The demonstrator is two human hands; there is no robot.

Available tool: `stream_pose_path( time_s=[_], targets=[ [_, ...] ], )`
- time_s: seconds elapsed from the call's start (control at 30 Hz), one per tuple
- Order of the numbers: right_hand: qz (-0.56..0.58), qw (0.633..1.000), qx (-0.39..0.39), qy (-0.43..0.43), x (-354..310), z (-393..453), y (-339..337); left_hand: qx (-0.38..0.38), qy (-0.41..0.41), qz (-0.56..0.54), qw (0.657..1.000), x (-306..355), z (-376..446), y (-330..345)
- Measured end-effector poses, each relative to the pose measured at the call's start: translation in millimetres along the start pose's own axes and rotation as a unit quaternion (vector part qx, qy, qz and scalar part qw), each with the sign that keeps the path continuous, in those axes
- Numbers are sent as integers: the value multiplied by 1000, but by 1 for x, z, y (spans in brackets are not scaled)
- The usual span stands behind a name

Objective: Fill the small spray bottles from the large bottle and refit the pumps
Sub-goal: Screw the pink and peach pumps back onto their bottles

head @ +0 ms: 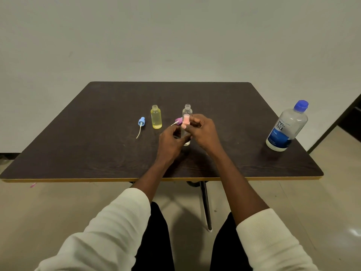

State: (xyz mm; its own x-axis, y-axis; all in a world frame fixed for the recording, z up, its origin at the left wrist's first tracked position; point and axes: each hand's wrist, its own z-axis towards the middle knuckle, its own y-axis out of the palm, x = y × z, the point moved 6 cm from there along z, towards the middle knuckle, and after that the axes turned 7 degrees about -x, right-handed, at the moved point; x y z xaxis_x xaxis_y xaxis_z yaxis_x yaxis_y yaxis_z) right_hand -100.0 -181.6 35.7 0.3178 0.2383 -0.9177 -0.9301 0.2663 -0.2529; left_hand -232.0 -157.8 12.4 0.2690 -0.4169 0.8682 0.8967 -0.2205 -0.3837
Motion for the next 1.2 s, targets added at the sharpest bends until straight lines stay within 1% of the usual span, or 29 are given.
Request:
stream_pose_path(
  time_s=[0.13,0.23,0.3,0.37,0.47,0.53,0.63,0.73,0.87,0.97,1.0,1.03,1.1,1.13,1.2],
  targets=[
    [3,1000,29,6,0,-4,-1,7,0,5,1000,-3,2,1],
    [18,1000,8,3,0,-10,4,4,-2,14,1000,-6,2,2],
    [10,1000,7,-5,-2,-14,4,-1,0,13,1000,-6,2,3],
    [3,1000,30,-10,-5,-15,-1,-7,6,8,1000,-5,2,3],
    [-23,995,93,-6,-2,-12,-22,-4,9,1,1000,-6,3,2],
    [-58,989,137,16,3,-9,-42,-1,9,-3,1000,-6,2,3],
    [-76,978,190,49,10,-6,-71,4,16,1,1000,-3,2,3],
    [-86,975,189,74,16,-8,-82,11,9,15,1000,-5,3,3],
    [-77,976,189,79,20,-12,-81,20,2,38,999,-5,3,2],
    [-87,967,229,71,17,-19,-78,44,-5,28,999,-4,2,0],
    [-95,962,249,60,13,-23,-76,56,-6,22,998,-5,4,0],
    [-113,956,270,30,4,-27,-74,67,-5,19,998,-5,6,0],
    [-168,939,293,-61,-17,-33,-66,83,-3,13,996,-3,13,2],
    [-194,932,291,-98,-23,-34,-60,90,-6,8,996,-2,18,3],
    [-228,927,264,-138,-29,-33,-48,101,-20,8,995,0,31,6]
  ],
)
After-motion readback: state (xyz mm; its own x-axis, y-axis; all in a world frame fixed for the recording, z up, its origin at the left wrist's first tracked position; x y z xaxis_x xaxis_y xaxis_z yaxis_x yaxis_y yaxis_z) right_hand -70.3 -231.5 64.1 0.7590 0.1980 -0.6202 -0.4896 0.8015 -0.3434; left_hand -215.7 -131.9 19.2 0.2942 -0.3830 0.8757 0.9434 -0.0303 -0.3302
